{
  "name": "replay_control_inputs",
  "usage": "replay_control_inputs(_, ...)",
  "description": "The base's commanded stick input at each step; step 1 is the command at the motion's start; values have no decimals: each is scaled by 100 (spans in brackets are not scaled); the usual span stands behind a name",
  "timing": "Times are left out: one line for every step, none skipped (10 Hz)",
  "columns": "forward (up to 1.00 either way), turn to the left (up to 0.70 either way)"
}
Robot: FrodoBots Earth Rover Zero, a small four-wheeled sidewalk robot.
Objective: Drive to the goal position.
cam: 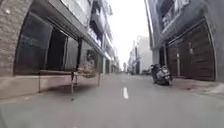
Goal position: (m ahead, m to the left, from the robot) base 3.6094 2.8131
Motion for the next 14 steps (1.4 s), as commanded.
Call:
replay_control_inputs(100, -34)
replay_control_inputs(100, -40)
replay_control_inputs(100, -33)
replay_control_inputs(100, 0)
replay_control_inputs(100, 0)
replay_control_inputs(100, 0)
replay_control_inputs(100, 0)
replay_control_inputs(100, 0)
replay_control_inputs(100, 0)
replay_control_inputs(100, 0)
replay_control_inputs(100, 0)
replay_control_inputs(100, 0)
replay_control_inputs(100, 0)
replay_control_inputs(100, -40)
